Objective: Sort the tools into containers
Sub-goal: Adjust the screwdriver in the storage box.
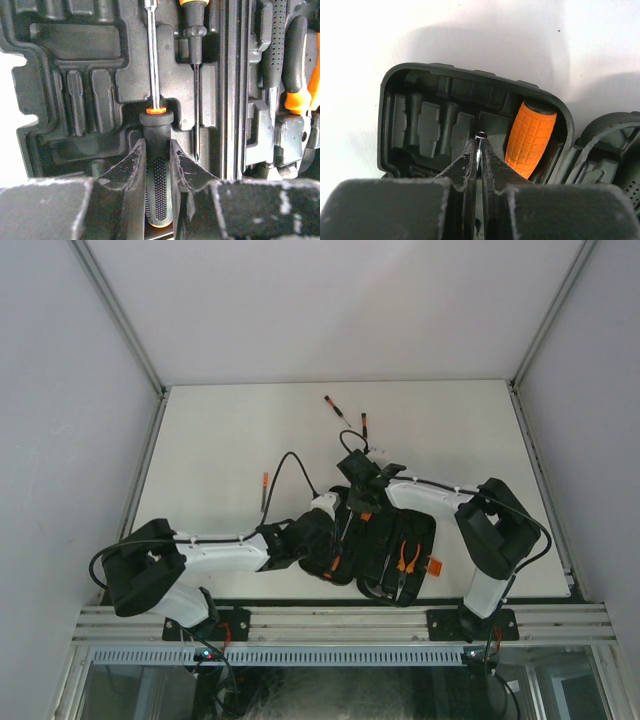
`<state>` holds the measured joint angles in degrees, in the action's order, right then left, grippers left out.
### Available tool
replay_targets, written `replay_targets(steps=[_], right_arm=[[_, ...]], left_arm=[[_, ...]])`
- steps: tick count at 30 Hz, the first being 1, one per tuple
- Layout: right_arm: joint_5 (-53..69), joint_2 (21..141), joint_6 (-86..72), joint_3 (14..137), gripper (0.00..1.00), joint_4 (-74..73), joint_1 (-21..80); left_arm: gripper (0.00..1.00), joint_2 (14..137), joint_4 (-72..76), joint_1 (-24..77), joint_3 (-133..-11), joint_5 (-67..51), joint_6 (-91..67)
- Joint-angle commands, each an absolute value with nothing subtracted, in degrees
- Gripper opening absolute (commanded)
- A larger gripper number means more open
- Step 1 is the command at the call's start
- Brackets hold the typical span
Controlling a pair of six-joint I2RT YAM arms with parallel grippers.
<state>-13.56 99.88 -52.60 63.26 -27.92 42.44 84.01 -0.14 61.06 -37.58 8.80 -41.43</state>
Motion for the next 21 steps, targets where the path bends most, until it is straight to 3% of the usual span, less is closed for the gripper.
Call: replay_targets(steps=[1,8,21], right_arm=[[-10.7,103.9,-50.7,64.4,0.0,-29.9,42.4],[-12.5,109.9,-49.7,64.9,0.0,-36.0,43.3],[-11.8,117.3,-53.1,61.6,0.0,-34.0,46.9]], left_arm=[[0.0,86.4,-6.4,61.5,-37.3,4.7,-41.1],[0.0,85.8,-5.5,61.4,-37.1,2.5,-41.2],[0.0,88.3,-6.7,61.5,-37.8,0.2,-40.1]])
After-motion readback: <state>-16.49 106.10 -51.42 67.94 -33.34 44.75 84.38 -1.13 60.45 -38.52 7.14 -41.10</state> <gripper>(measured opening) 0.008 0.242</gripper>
